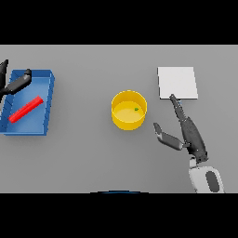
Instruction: Pick up the red beaker and tilt it to pour out 1 green nut into yellow bowl. Pick up the yellow bowl and place it on the metallic measuring scale.
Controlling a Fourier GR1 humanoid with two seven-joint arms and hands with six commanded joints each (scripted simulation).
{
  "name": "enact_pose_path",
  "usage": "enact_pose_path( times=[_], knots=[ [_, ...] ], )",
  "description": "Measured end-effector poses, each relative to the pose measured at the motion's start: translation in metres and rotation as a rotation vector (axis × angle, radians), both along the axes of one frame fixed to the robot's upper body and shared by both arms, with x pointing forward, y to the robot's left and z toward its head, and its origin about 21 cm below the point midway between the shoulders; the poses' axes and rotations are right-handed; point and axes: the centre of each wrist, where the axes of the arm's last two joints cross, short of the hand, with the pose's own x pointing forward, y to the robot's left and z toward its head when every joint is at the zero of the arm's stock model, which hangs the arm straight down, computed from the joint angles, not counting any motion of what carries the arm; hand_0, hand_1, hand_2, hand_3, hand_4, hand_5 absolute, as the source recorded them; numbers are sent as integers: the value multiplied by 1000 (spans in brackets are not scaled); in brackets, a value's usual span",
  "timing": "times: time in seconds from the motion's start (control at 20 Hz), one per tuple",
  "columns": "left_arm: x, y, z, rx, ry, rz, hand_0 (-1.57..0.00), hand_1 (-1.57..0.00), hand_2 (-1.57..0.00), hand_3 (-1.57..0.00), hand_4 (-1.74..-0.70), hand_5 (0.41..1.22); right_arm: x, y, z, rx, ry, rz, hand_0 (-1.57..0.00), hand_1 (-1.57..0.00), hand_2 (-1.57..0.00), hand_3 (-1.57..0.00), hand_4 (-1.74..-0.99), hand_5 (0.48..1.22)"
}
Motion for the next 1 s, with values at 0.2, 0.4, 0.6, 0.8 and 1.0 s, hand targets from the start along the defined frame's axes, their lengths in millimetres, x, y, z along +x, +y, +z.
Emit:
enact_pose_path(
  times=[0.2, 0.4, 0.6, 0.8, 1.0],
  knots=[
    [-1, -3, 1, -12, 1, -11, -8, -6, -6, -6, -792, 709, 22, -1, 18, -180, -15, 126, 1, 1, 1, 1, -1268, 691],
    [-1, -8, -6, -13, 12, -17, -3, -2, -2, -2, -795, 708, 40, 6, 35, -479, -63, 252, 1, 1, 1, 1, -1278, 669],
    [1, -6, -3, -14, 10, -18, 0, 0, 0, 0, -795, 721, 60, 26, 48, -685, -102, 389, 1, 1, 1, 1, -1269, 662],
    [0, -7, 0, -5, 10, -16, 0, 1, 1, 1, -799, 721, 74, 41, 51, -766, -97, 500, 1, 1, 1, 1, -1274, 662],
    [0, -10, -5, -3, 15, -20, 1, 1, 1, 1, -796, 716, 91, 51, 51, -863, -74, 591, 1, 1, 1, 1, -1261, 685]
  ],
)
